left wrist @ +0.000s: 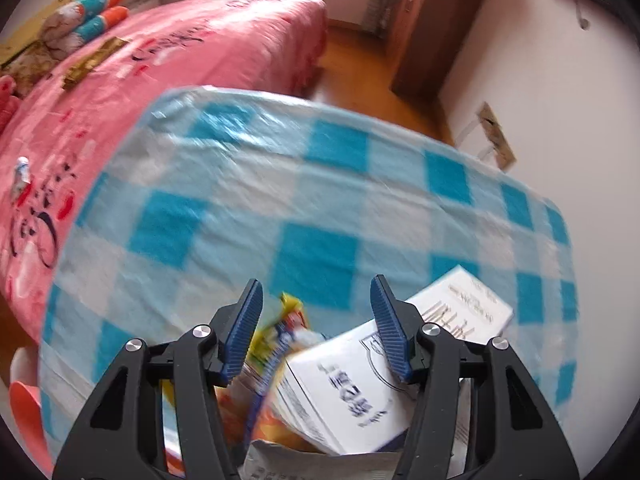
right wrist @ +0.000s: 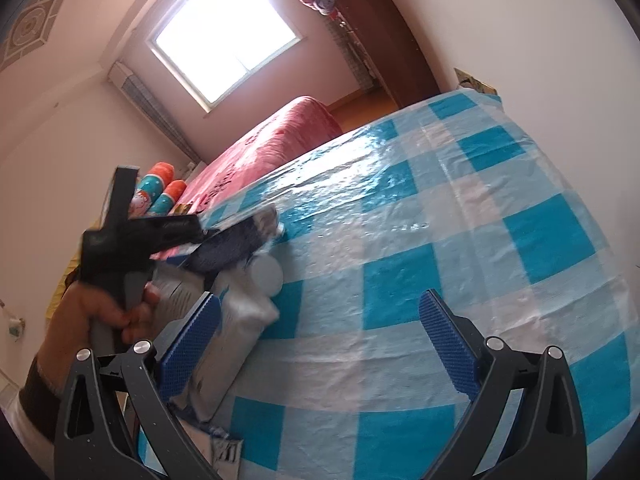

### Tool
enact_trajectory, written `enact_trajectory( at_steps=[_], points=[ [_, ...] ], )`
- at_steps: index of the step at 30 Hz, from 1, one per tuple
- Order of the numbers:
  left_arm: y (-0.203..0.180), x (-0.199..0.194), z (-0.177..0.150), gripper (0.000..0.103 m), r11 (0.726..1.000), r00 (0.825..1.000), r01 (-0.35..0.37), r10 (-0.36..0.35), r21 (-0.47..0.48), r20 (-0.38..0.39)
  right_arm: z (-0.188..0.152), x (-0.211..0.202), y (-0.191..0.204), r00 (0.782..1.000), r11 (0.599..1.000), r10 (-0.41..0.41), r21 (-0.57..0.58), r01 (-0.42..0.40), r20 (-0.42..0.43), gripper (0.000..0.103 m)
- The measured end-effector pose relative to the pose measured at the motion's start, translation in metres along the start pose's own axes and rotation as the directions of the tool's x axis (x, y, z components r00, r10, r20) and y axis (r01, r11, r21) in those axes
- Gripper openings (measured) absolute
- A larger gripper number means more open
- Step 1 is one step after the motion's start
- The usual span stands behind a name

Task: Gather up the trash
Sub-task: 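Move both tools back over the table toward the remaining trash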

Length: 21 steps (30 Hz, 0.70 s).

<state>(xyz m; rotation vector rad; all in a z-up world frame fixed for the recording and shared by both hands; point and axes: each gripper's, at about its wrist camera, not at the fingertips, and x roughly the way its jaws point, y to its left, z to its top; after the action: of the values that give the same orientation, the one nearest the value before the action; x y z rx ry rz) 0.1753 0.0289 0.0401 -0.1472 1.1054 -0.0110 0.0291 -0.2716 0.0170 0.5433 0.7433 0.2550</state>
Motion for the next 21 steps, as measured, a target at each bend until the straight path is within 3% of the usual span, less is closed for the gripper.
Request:
enact_trajectory(
  at_steps=[9, 14, 18, 21],
  points=[
    [-0.057, -0.019, -0.064, 0.057, 0.976, 0.989, 0.143, -0.135, 0.167, -0.062, 0.002, -0.004, -0.012, 1.0, 1.0, -0.016, 0.02, 0.016, 0.006, 0.098],
    [-0.061, -0.068, -0.073, 0.058, 0.962, 0.987, 0.131, -0.149, 0.239, 0.056, 0.002, -0.004, -0.019, 1.0, 0.999, -0.011, 0.041, 0.011, -0.002, 0.098],
    [-0.04, -0.12, -0.089, 0.064, 0.96, 0.979, 0.078, -0.126, 0.27, 0.163, 0.004, -0.008, -0.019, 1.0, 0.999, 0.022, 0.034, -0.022, 0.006, 0.098],
    [-0.017, -0.145, -0.112, 0.069, 0.958, 0.979, 0.044, -0.098, 0.282, 0.18, 0.004, -0.008, -0.015, 0.999, 0.999, 0.051, 0.019, -0.051, -0.008, 0.098]
  ],
)
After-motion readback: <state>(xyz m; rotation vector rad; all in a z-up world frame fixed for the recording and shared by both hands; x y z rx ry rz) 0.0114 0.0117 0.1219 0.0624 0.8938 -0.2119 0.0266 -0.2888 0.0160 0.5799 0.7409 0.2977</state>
